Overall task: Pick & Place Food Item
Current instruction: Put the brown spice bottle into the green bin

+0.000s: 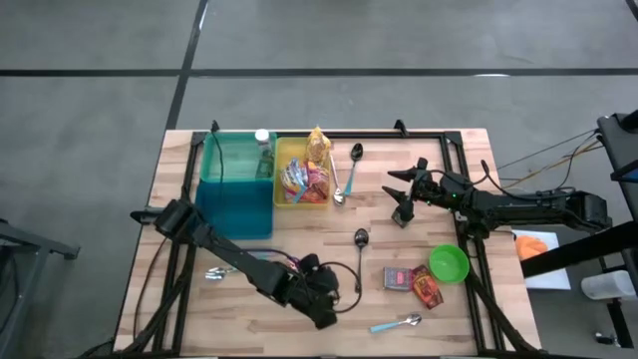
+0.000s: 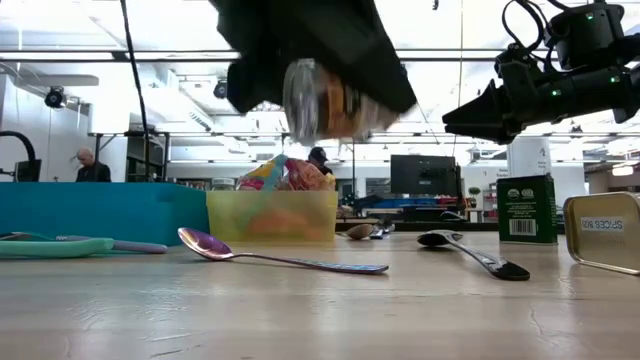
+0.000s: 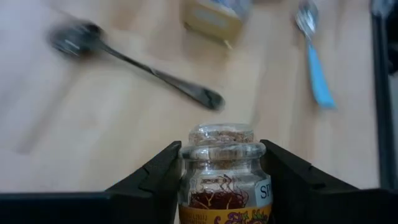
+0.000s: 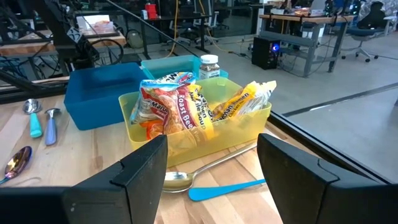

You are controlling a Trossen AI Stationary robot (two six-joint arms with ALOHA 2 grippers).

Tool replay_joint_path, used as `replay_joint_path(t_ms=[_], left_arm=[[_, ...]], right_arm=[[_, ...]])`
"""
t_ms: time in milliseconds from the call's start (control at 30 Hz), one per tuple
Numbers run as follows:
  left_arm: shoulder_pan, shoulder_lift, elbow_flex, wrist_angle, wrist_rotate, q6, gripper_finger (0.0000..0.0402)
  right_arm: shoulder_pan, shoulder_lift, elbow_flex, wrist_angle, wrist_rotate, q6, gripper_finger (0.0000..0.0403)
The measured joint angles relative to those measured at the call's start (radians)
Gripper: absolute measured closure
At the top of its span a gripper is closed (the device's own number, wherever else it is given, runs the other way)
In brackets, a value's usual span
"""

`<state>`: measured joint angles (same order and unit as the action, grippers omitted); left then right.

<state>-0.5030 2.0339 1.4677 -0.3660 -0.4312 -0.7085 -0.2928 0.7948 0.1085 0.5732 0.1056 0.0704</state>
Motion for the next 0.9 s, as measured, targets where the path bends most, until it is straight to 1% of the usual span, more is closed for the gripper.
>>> replay_joint_path(t_ms=[133,233,467,600,767,900], left_arm=[[0.001,-0.048,0.0,-0.038,-0.125,-0.006,0.022],[0.003,-0.093,0.0,-0.091,-0.196,-0.007,0.022],[0.043,-0.221,-0.001,-0.29,-0.341,-0.075,0.022],[0.093,-0.314,-0.001,-0.351,-0.355,-0.064,0.022],[0.138,-0.386,-0.001,-0.373,-0.383,0.031,0.022],[0.164,-0.454,-0.001,-0.374,-0.4,0.042,0.022]], right_arm=[[0.0,0.0,0.0,0.0,0.0,0.0,0.0156],[0.0,0.0,0.0,0.0,0.0,0.0,0.0156],[0.0,0.0,0.0,0.0,0.0,0.0,0.0156],[0.0,0.0,0.0,0.001,0.0,0.0,0.0156],[0.0,0.0,0.0,0.0,0.0,0.0,0.0156],[0.0,0.001,0.0,-0.001,0.0,0.0,0.0156]])
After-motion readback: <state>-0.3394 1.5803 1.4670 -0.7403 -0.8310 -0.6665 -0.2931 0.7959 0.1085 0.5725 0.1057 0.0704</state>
